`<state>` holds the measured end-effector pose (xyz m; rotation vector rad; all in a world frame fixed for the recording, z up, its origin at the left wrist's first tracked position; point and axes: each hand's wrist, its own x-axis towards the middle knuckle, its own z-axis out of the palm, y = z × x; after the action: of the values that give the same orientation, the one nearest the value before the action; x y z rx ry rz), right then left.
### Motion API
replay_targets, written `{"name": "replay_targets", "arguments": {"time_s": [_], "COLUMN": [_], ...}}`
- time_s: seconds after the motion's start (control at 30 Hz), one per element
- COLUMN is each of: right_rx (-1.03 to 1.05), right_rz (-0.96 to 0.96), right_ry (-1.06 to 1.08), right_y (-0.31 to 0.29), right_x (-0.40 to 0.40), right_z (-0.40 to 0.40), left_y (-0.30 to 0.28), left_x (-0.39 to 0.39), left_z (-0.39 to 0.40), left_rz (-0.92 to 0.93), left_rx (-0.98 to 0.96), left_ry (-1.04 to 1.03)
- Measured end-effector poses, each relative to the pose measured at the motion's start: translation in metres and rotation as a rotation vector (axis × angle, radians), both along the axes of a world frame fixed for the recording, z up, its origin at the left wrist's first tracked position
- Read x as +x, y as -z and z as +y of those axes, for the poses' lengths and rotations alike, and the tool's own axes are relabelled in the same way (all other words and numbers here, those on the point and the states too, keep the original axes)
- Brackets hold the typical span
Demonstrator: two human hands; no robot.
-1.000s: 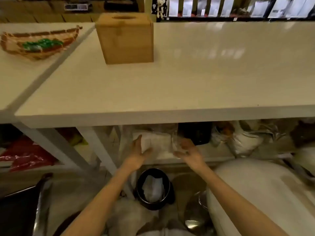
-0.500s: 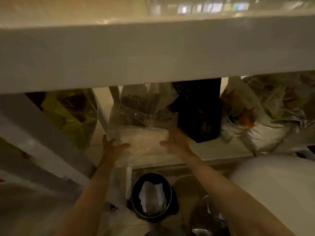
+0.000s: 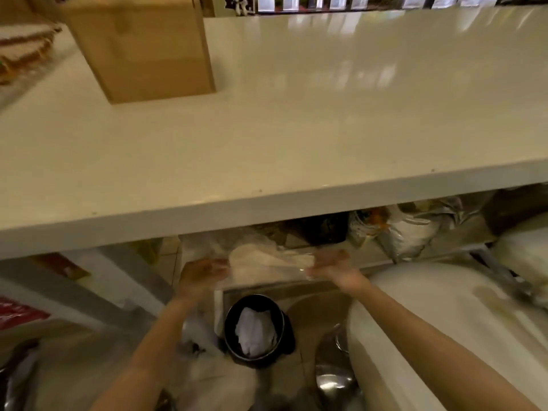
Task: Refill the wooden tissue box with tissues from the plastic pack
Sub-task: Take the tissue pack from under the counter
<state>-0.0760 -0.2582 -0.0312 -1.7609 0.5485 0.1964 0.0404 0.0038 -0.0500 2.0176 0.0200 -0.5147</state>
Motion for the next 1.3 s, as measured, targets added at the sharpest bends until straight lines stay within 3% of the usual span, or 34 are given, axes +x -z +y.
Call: {"name": "replay_targets", "arguments": {"time_s": [0.3, 0.47, 0.57, 0.77, 0.97, 1.13, 1.3], "right_rx": [-0.145, -0.265, -0.330, -0.337, -0.283, -0.236, -0.175], "right_rz": [-0.093, -0.059, -0.039, -0.122, -0.291, -0.346, -0.383], "right_ry": [-0.059, -0.152, -0.149, 0.059, 0.148, 0.142, 0.241], "right_y": [-0.145, -0.227, -0.267, -0.332, -0.373, -0.385, -0.371], "right_x": [-0.097, -0.137, -0.156, -0.169, -0.142, -0.092, -0.031], "right_z": [-0.043, -0.064, -0.075, -0.089, -0.090, -0.095, -0.110], "left_y": [-0.138, -0.197, -0.223, -0.295, -0.373, -0.397, -0.385], "left_x": [-0.076, -0.123, -0.144, -0.155, -0.109, -0.056, -0.014], "left_z": [-0.016, -0.034, -0.045, -0.063, -0.071, -0.085, -0.100], "left_rz": [-0.055, -0.170, -0.335, -0.403, -0.467, -0.429, -0.426], "left_rx": [0.001, -0.064, -0.116, -0.295, -0.395, -0.425, -0.424], "left_ry": [0.392, 0.660, 0.800, 0.585, 0.502, 0.393, 0.304]}}
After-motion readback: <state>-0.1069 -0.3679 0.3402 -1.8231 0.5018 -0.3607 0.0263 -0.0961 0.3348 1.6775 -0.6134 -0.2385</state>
